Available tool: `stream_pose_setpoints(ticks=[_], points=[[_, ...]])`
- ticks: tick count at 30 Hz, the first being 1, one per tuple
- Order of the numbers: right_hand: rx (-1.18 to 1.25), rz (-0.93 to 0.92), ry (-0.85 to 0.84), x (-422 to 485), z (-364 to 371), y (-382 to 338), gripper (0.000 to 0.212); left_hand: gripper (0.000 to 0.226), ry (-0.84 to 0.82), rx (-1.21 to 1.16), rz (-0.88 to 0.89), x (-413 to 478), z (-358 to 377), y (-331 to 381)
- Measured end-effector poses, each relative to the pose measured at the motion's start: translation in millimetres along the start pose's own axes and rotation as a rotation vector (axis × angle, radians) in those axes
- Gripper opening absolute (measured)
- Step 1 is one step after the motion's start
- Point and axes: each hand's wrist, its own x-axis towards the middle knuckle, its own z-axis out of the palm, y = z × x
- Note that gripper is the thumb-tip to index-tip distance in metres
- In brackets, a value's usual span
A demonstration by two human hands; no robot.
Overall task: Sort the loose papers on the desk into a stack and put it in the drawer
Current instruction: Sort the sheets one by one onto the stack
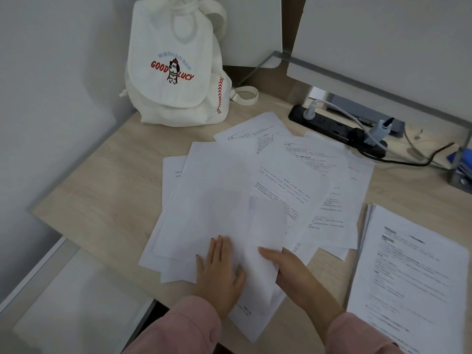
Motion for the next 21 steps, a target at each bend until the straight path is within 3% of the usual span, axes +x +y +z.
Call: stream_pose_setpoints(ticks=[3, 5, 9, 13, 17, 21], points=[[-0.058, -0.002, -0.002, -5.0, 0.4, -2.3, 0.030, 0.052, 0.087, -0.085, -0.038, -1.0, -15.5, 3.8], [-0.102, -0.035, 0.046, -10.0, 0.0, -8.7, 0.028, 0.044, 0.115, -0.275, -0.087, -0.3, -31.7, 3.3], [-0.060, -0.167, 0.235, -20.4, -14.7, -30.1, 0.026, 0.025, 0.016, -1.037, -0.066, -10.2, -86.8, 4.3], [0.015, -0.268, 0.441, -30.0, -40.0, -47.4, 0.027, 0.028, -0.069, -1.591, 0.000, -28.1, -127.5, -5.5], [0.006, -0.313, 0.562, -37.3, -57.6, -54.2, 0.034, 0.023, 0.047, -1.708, -0.129, -21.3, -118.0, -31.5], [-0.044, -0.315, 0.597, -40.2, -59.1, -56.3, 0.034, 0.027, 0.069, -1.548, -0.317, -9.0, -84.2, -57.5]])
